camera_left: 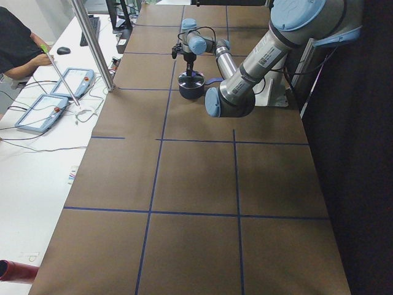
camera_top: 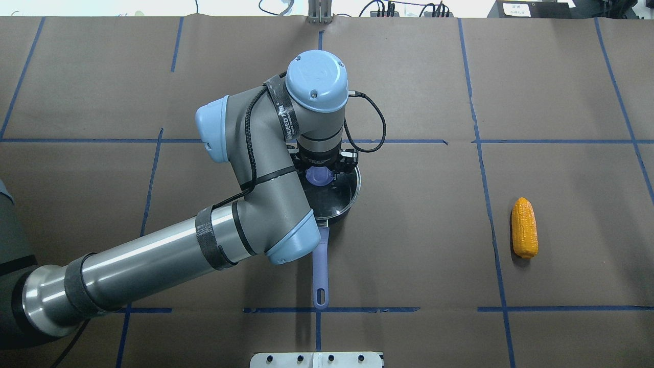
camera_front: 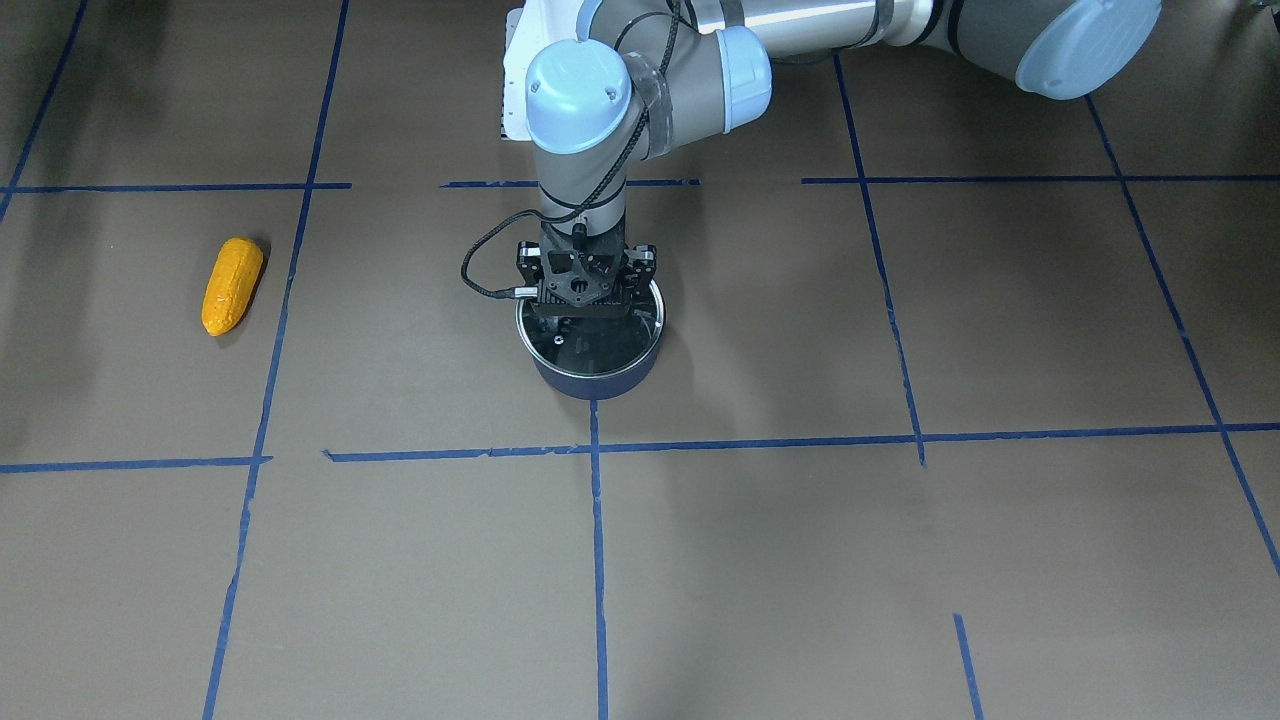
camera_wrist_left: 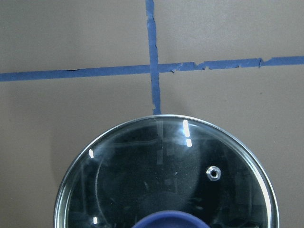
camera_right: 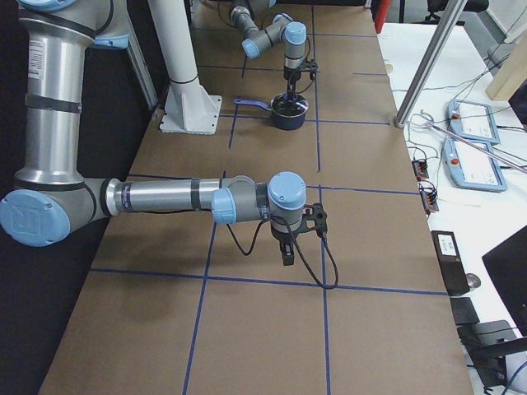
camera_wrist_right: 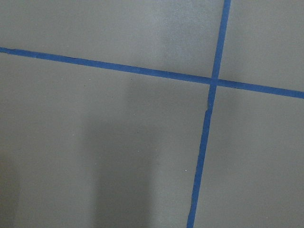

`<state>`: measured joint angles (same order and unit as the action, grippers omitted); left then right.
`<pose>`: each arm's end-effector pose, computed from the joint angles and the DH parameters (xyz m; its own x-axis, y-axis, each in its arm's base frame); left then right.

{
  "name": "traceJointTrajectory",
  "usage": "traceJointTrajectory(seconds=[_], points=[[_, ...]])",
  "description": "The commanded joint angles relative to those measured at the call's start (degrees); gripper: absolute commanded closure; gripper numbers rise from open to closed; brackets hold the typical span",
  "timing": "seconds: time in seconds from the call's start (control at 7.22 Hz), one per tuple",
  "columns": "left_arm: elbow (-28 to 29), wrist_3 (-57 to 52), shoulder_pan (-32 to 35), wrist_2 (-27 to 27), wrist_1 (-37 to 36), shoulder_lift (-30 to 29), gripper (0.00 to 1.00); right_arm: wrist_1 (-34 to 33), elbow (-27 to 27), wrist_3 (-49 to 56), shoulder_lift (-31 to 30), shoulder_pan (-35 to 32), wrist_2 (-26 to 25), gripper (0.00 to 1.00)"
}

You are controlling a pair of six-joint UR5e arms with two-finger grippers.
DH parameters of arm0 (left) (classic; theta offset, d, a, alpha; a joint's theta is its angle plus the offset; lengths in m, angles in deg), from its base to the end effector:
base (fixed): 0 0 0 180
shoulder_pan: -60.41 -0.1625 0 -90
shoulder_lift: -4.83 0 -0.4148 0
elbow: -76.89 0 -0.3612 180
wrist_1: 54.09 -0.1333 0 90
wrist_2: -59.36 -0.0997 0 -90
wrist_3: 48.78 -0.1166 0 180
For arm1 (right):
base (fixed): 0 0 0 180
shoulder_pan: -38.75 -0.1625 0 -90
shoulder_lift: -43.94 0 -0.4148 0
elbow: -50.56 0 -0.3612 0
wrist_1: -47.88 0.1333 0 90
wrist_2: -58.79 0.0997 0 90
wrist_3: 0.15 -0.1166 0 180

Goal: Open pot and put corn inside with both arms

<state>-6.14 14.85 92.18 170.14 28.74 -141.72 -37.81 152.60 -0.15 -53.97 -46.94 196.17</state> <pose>0.5700 -0.4612 0.1294 0.6907 0.0607 -0.7206 -0.0200 0.9977 0.0649 0.0163 -0.4158 0.6108 0.6671 -0.1586 0.7279 0.0743 0.9864 0.1468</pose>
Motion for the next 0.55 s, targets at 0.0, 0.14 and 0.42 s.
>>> traceJointTrajectory(seconds=[0.0,0.14,0.42], points=[[-5.5,-0.3,0.8,0.0,-2.9,0.6,0.91,0.0,0.0,0.0,0.0,0.0,0.0,0.0],[-10.3,-0.7,1.3,-0.1,-7.4,0.9,0.91,0.0,0.0,0.0,0.0,0.0,0.0,0.0],[-19.9,-5.0,3.3,0.0,-7.9,9.7,0.91,0.0,-0.2,0.1,0.0,0.0,-0.1,0.0]])
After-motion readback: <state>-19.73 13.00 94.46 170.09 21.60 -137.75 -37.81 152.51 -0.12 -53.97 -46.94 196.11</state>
